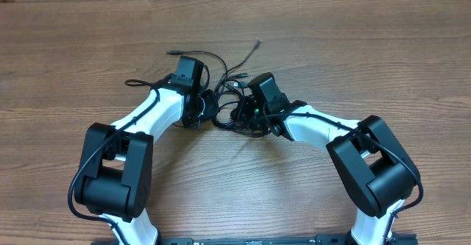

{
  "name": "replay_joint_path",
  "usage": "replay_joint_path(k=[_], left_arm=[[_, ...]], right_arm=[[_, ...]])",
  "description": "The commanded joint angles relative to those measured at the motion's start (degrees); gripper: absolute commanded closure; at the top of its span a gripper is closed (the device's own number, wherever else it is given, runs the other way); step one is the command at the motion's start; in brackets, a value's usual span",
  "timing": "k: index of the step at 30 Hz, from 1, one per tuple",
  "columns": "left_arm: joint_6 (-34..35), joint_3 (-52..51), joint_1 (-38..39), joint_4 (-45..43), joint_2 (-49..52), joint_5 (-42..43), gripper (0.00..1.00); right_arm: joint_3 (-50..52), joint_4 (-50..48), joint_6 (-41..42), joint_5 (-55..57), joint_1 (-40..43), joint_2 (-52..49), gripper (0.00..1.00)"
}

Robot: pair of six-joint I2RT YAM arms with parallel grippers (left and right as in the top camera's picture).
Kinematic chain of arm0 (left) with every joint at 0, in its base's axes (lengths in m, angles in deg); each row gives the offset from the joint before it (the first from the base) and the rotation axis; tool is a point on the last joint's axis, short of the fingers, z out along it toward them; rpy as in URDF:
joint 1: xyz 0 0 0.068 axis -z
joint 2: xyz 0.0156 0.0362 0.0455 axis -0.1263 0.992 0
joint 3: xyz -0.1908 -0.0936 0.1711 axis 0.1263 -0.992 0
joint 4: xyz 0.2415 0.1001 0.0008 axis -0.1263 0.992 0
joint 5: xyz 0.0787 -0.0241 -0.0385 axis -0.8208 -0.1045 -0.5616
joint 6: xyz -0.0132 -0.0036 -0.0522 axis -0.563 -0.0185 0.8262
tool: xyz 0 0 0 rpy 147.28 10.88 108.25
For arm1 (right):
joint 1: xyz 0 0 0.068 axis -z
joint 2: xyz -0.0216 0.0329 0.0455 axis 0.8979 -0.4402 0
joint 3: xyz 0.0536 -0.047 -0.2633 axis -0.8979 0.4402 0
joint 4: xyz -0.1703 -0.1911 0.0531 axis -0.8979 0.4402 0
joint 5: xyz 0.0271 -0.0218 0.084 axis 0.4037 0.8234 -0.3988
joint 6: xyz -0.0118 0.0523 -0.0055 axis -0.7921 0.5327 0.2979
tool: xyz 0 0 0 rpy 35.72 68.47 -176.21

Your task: Untangle cables

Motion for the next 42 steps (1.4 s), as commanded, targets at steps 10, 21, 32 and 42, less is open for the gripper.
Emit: replay_joint_path(k=[10, 21, 32, 42], left_arm=[[-7.3, -0.2, -6.8, -1.2, -7.5, 17.5, 0.96], [-8.3, -0.2, -14.1, -1.0, -9.4, 36.5, 0.96], [-11.1, -0.2, -15.0, 7.5, -9.4, 15.1, 0.96], [-10.1, -0.7, -11.4, 10.1, -8.2, 10.3, 0.77]], right_arm=[[-1.0, 0.7, -0.4, 1.3, -0.1, -0.8, 0.95], [-1.0, 1.0, -0.6, 1.5, -0.1, -0.8, 0.95], [-1.0, -1.0, -5.8, -2.3, -0.1, -0.7, 0.81], [-1.0, -1.3, -5.8, -3.5, 0.6, -0.7, 0.62]])
